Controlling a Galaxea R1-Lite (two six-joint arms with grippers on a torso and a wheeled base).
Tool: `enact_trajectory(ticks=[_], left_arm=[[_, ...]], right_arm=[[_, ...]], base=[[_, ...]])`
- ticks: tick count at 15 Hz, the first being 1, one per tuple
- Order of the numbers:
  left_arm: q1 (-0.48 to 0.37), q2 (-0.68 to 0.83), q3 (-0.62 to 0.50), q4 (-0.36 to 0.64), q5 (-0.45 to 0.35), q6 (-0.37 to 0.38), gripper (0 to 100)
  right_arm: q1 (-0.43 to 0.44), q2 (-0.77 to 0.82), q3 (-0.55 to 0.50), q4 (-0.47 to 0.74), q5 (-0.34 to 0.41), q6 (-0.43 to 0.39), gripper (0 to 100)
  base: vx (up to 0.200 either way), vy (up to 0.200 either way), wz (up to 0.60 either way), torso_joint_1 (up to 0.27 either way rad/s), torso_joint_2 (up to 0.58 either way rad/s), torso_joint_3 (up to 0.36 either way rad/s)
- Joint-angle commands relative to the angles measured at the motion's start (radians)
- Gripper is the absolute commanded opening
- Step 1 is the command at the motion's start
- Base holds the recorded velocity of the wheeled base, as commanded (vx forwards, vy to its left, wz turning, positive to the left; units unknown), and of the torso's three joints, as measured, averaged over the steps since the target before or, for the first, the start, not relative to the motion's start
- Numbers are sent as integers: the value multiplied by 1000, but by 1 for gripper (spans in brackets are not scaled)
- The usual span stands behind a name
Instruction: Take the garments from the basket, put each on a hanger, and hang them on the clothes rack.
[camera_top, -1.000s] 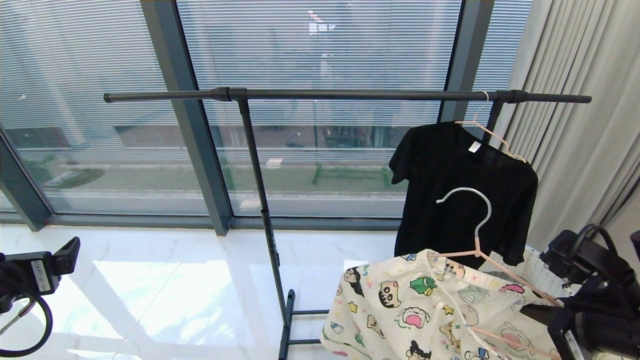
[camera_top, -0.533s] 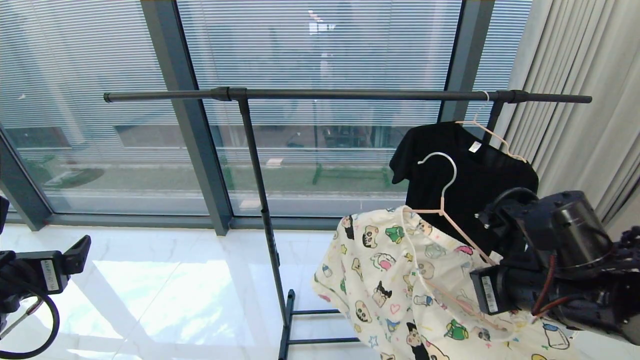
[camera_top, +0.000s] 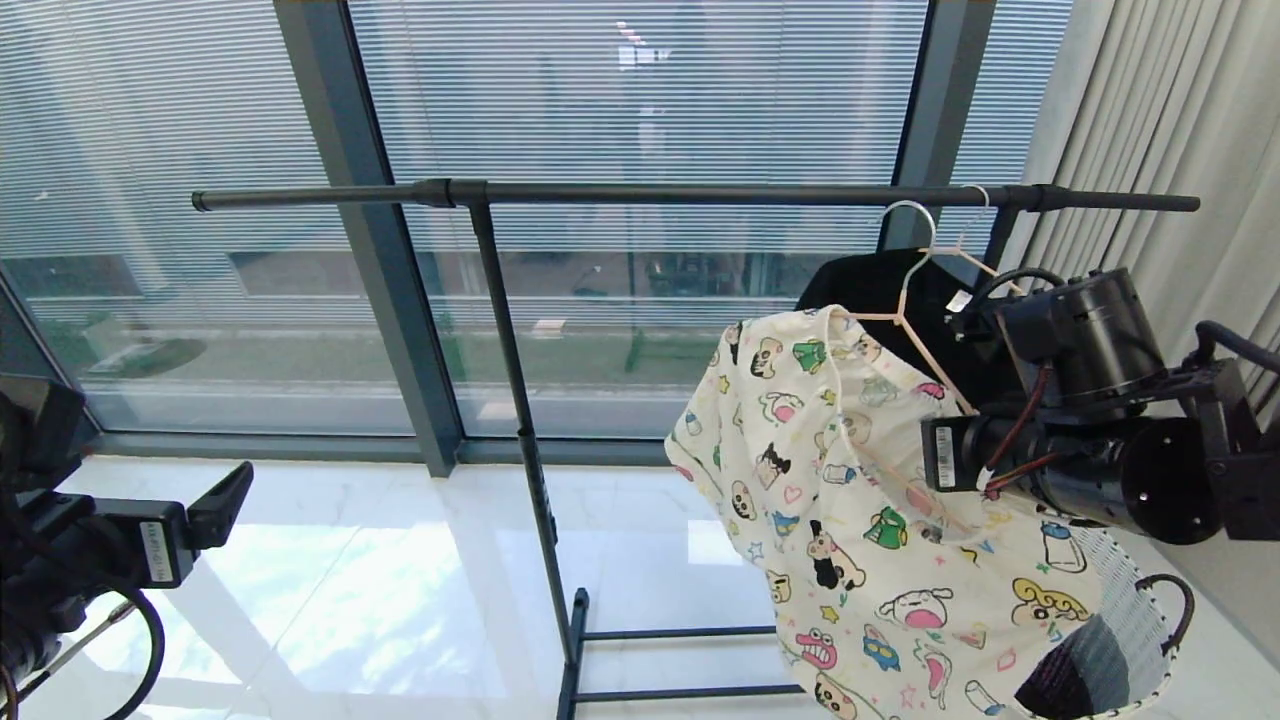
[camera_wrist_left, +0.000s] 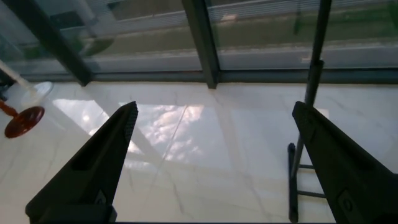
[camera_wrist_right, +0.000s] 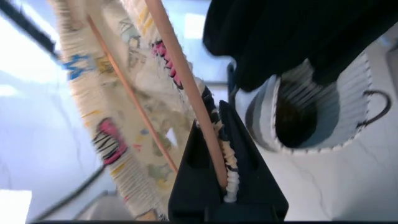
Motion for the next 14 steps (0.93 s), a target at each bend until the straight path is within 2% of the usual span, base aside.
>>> enact_trajectory(ticks=[1, 5, 9, 12, 14], left_arm=[[-38, -6, 1, -1, 1, 0, 100], [-56, -23, 7, -1, 1, -1, 100], [-56, -29, 17, -1, 1, -3, 100], [-56, -46, 23, -1, 1, -1, 100], [-61, -60, 32, -1, 0, 0, 100]], right_arm=[[-31, -11, -21, 0, -1, -32, 0], [-60, -31, -30, -42, 0, -134, 0], [-75, -19, -64, -50, 6, -166, 0], [-80, 10, -73, -50, 9, -172, 0], [-109, 65, -119, -48, 16, -174, 0]], base=[[200, 0, 0, 12, 7, -2], [200, 0, 0, 5, 2, 1], [200, 0, 0, -2, 1, 2], [0, 0, 0, 0, 0, 0], [0, 0, 0, 0, 0, 0]])
